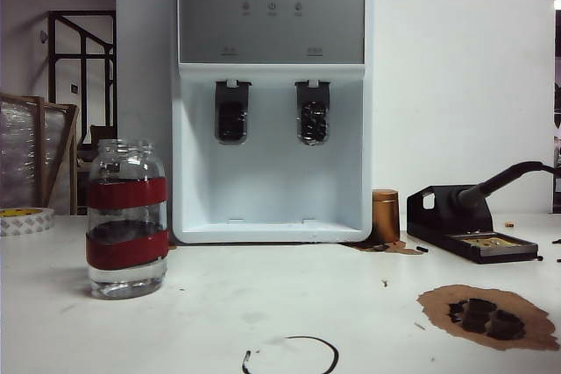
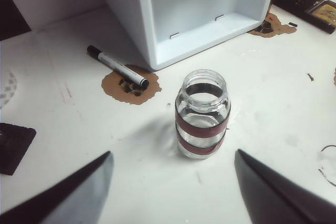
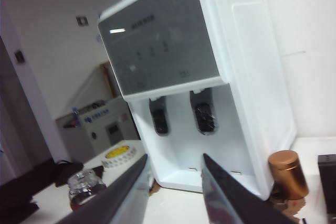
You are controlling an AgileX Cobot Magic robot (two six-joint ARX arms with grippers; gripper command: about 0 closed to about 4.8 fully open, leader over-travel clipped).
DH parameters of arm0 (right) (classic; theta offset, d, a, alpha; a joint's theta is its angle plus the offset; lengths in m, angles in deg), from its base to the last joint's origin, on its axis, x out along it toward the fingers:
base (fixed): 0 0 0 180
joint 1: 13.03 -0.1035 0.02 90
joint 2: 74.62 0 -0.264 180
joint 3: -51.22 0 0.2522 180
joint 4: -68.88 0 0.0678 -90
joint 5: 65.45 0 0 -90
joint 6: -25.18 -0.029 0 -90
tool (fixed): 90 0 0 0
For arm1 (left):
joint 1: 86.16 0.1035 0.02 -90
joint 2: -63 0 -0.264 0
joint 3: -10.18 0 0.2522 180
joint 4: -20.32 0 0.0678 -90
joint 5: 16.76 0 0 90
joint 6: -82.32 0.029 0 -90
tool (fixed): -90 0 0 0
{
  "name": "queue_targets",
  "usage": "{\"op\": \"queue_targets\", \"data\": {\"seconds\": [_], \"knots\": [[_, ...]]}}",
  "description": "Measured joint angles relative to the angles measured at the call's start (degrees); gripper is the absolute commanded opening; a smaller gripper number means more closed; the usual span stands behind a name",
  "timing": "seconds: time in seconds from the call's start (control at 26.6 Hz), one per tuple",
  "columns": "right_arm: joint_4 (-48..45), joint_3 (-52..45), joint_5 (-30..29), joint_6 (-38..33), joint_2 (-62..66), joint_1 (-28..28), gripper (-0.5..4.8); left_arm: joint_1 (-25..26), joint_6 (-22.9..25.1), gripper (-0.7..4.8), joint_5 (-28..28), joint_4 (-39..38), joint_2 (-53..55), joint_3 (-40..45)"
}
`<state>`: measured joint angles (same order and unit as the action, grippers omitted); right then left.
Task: Pick up the water bottle with two loops of red belts, then reach the front water dispenser and gently press the gray-black baffle horizontally to get a little water.
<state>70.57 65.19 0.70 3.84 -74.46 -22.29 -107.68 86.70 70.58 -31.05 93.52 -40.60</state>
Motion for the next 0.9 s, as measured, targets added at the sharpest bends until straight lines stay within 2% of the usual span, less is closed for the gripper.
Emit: {"op": "queue_targets", "data": {"seconds": [0.04, 0.15, 0.23, 0.34, 0.45, 0.53, 0.75, 0.87, 0.9], "knots": [[0.37, 0.52, -0.20, -0.55, 0.00, 0.02, 2.22, 0.00, 0.00, 3.75, 0.00, 0.00, 0.00, 0.00], [-1.33, 5.31, -1.49, -1.27, 0.48, 0.02, 2.26, 0.00, 0.00, 3.75, 0.00, -0.37, 0.00, 0.00], [-2.95, 8.04, -2.05, -1.16, 1.99, 0.02, 2.56, 0.00, 0.00, 3.75, 0.00, -0.50, 0.00, 0.00], [-3.28, 13.11, -4.37, -0.37, 7.28, 0.02, 2.69, 0.00, 0.00, 3.75, 0.00, -0.48, 0.00, 0.00], [-3.76, 17.90, -7.56, 1.01, 14.69, -0.02, 4.11, 0.00, 0.00, 3.75, -0.02, -0.48, 0.00, 0.00], [-4.90, 21.29, -8.46, 1.95, 20.70, -0.26, 4.58, 0.00, 0.00, 3.75, -0.04, -0.50, 0.00, 0.00], [-11.37, 23.12, -14.62, 7.54, 34.80, -1.22, 4.63, 0.00, 0.00, 3.75, -0.07, -0.57, 0.00, 0.00], [-11.91, 22.99, -14.38, 13.22, 38.97, -6.01, 4.63, 0.00, 0.00, 3.74, -0.07, -0.57, 0.00, 0.00], [-12.98, 22.99, -12.09, 16.85, 41.11, -9.97, 4.67, 0.04, 0.00, 3.74, -0.02, -0.59, 0.00, 0.00]]}}
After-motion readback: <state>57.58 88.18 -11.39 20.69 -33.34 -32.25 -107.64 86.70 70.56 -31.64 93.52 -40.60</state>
